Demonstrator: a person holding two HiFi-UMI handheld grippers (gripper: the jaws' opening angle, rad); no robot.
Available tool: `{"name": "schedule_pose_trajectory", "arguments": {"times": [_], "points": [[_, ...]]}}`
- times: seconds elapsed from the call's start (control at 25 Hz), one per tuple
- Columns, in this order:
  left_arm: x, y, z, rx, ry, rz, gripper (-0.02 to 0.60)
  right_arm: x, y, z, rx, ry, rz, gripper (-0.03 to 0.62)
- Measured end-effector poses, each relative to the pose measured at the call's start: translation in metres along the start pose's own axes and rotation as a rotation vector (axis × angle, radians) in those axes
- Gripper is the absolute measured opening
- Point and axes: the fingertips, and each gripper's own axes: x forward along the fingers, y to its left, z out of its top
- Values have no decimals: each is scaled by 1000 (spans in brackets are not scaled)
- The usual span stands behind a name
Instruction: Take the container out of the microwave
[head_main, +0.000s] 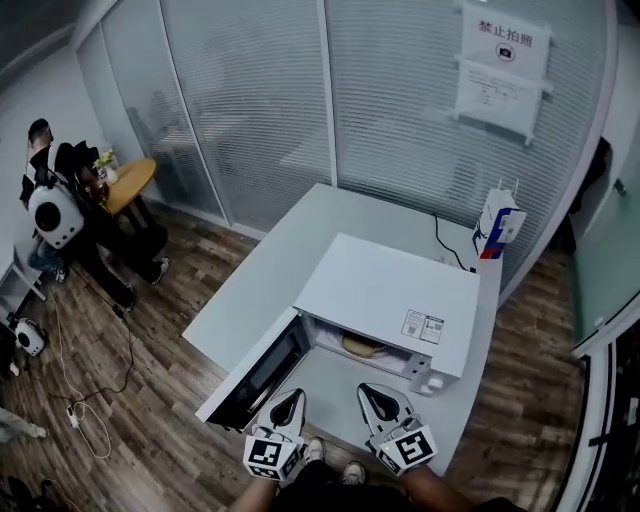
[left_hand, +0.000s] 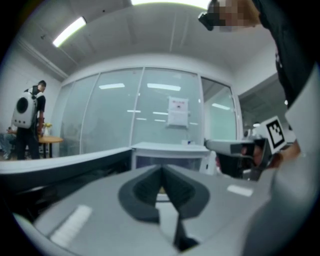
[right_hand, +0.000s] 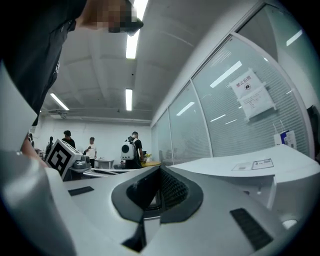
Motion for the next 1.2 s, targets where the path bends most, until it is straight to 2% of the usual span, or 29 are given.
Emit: {"name": "schedule_pose_trajectory", "arguments": {"times": [0.2, 0.36, 0.6, 0.64, 0.72, 0.76, 1.04, 1.2], "points": [[44, -1, -13, 22, 29, -106, 5, 6, -23, -19, -1, 46, -105, -2], [70, -6, -22, 35, 52, -171, 5, 12, -33, -33, -5, 89, -157, -2], [103, -16, -44, 32, 76, -224, 9, 15, -44, -55, -2, 140, -213, -2], [108, -18, -48, 26, 80, -233, 58, 14, -47, -59, 8, 148, -225, -2], [117, -22, -55, 19, 88, -237, 200, 13, -53, -68, 28, 164, -251, -2], [122, -22, -60, 19, 93, -228, 241, 12, -57, -72, 33, 173, -264, -2], [161, -20, -98, 35, 162, -161, 437, 9, -72, -99, 49, 219, -311, -2], [187, -24, -117, 65, 197, -146, 487, 5, -77, -113, 57, 245, -328, -2]]}}
